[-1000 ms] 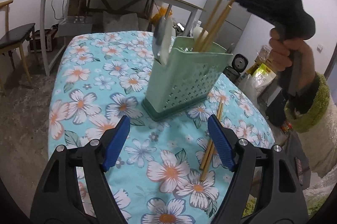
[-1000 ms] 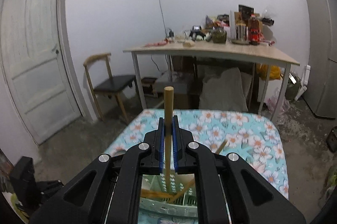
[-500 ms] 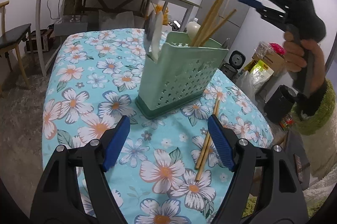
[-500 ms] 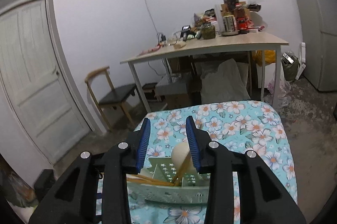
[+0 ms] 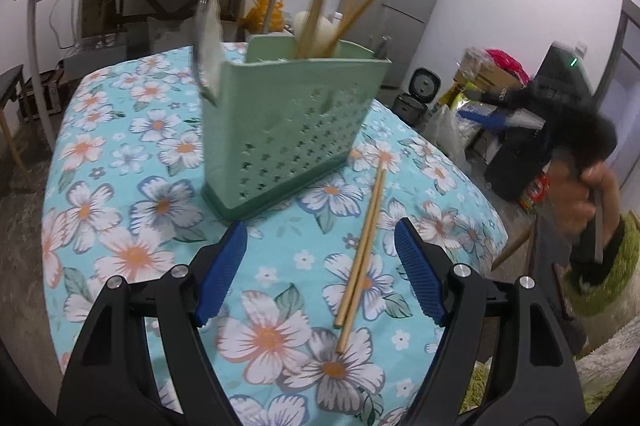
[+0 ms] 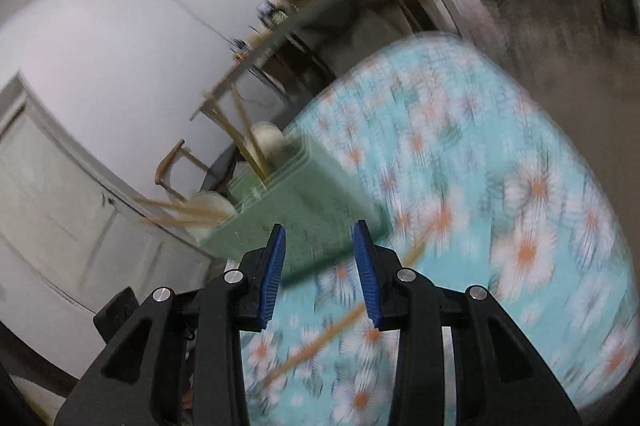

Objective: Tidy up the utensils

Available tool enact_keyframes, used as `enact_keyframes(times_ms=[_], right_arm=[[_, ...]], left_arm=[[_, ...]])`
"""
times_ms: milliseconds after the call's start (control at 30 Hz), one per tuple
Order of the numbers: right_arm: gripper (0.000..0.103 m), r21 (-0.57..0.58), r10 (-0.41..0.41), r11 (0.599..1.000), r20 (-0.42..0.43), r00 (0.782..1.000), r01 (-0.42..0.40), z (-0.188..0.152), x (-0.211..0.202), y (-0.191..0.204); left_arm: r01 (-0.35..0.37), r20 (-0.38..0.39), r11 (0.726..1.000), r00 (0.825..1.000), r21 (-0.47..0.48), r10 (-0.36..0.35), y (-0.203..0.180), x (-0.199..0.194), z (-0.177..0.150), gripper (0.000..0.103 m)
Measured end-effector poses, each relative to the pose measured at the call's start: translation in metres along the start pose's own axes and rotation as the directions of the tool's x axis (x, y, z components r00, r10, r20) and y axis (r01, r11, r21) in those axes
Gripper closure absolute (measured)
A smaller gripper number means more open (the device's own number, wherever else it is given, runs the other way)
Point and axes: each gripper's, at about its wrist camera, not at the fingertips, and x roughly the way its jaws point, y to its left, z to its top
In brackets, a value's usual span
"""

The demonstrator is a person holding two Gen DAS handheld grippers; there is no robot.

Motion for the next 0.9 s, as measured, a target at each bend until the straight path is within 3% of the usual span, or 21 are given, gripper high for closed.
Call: enact_keyframes(times_ms=[100,200,433,900], right_arm=[[0.068,0.141,0.021,0.99,-0.081,0.997,-0.01,-0.023,0.019,-0.031],[0.068,0.229,0.065,0.973,-0.125,0.99,-0.035,-0.038,0.032,-0.047],[0.068,0.222,0.085,0.973,-0.132,0.988,-0.054,-0.038,0.041,-0.043],[0.068,0.251,0.093,0.966,-0.134,0.987,-0.057,-0.042,0.045,-0.056]], left_arm=[[0.019,-0.026,0.999,0.999,0.026,-0.018,-0.008,0.009,-0.001,0.036],[0.048,-0.098,0.998,0.994,0.032,-0.045,-0.011,0.025,-0.004,0.054],[0.068,-0.216,0.997,0.975,0.047,-0.056,-0.011,0.058,-0.013,0.072],[0.064,-0.304,0.984,0.953,0.168,-0.01,-0.028,0.085,-0.026,0.078]])
